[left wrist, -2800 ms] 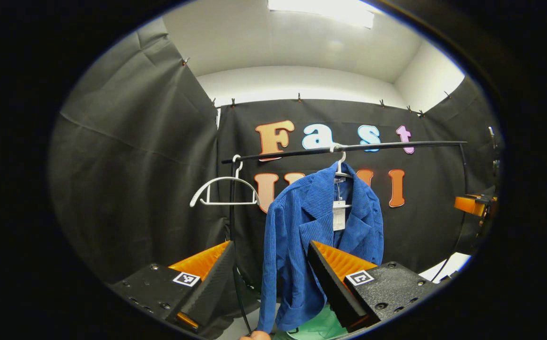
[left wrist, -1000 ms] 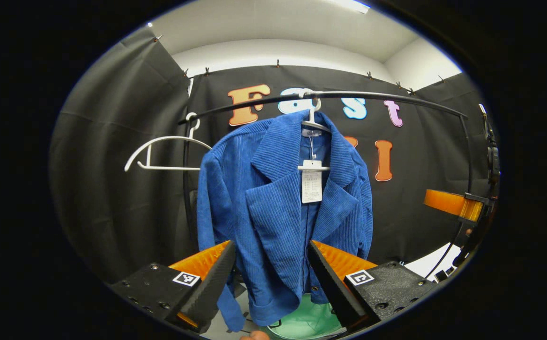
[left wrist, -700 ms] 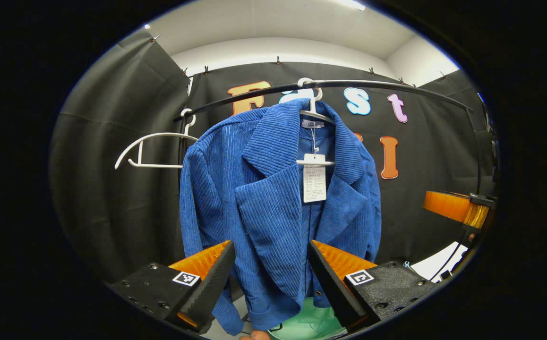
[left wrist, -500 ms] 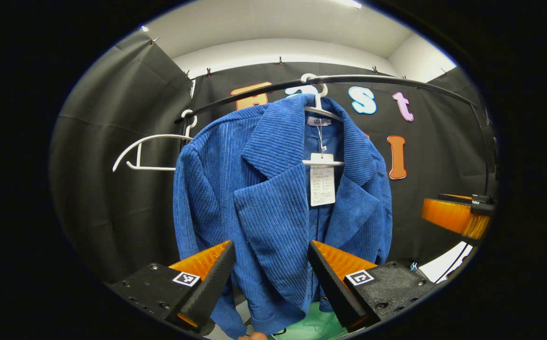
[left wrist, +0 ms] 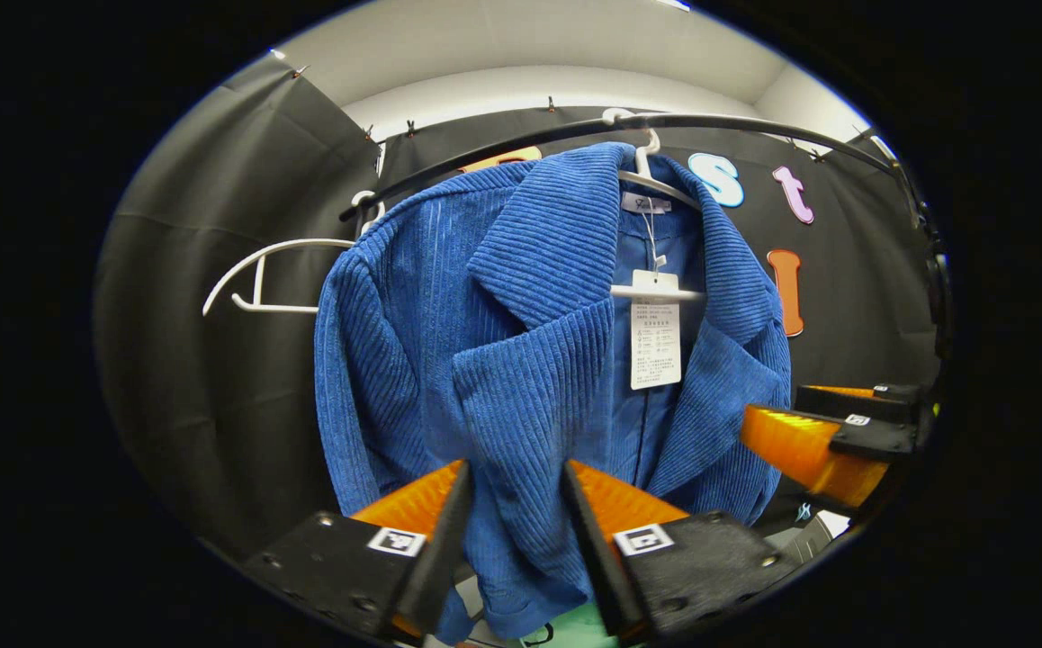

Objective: Grasp the clothes on the hanger with both hands and then place them into the laundry hamper below.

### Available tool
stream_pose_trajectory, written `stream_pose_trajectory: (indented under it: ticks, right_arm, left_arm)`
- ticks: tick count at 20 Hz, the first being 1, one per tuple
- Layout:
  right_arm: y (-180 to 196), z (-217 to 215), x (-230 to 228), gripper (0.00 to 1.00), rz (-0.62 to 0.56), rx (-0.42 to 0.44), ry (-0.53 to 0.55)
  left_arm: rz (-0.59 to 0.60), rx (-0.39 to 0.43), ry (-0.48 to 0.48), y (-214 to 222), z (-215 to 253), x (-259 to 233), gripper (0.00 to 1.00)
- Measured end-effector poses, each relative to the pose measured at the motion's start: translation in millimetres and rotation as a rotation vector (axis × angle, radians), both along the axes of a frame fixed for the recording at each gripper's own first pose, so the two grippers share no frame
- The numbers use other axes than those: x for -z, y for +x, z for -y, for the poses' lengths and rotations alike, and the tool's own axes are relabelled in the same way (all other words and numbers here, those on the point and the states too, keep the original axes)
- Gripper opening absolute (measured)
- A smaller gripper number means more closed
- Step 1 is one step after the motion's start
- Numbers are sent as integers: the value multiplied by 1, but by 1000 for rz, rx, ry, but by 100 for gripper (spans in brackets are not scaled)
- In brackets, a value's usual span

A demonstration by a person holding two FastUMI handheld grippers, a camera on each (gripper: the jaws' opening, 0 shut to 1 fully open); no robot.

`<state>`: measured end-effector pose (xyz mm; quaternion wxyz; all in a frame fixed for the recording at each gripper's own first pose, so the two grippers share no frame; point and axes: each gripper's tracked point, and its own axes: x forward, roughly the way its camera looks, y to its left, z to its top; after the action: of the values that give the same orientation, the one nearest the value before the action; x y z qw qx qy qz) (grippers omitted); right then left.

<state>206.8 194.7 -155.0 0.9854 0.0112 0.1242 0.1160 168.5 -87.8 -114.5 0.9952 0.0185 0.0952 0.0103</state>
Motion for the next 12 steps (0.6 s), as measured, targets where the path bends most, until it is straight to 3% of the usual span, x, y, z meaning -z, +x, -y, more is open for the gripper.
stream_pose_trajectory:
  ticks: [1, 2, 4, 5, 6, 9, 12]
  right_arm:
    - [7, -3, 3, 88, -2, 2, 10]
    - [12, -6, 5, 100, -6, -1, 26]
    - [20, -14, 8, 98, -18, -24, 62]
    - [19, -19, 9, 89, -24, -44, 85]
    - [20, -22, 10, 97, -29, -60, 105]
    - [24, -29, 15, 91, -53, -99, 150]
    - [31, -14, 17, 36, -48, -52, 140]
  left_arm:
    - [6, 22, -12, 2, 4, -1, 49]
    - [-1, 28, -16, 0, 5, 0, 39]
    - [-11, 65, -26, -1, 8, -1, 3]
    - [-13, 76, -38, -2, 8, -2, 3]
    - [-20, 76, -56, -4, 6, -3, 2]
    - [-36, 87, -87, -10, 3, -10, 0]
    - [-39, 101, -67, -19, 1, -17, 0]
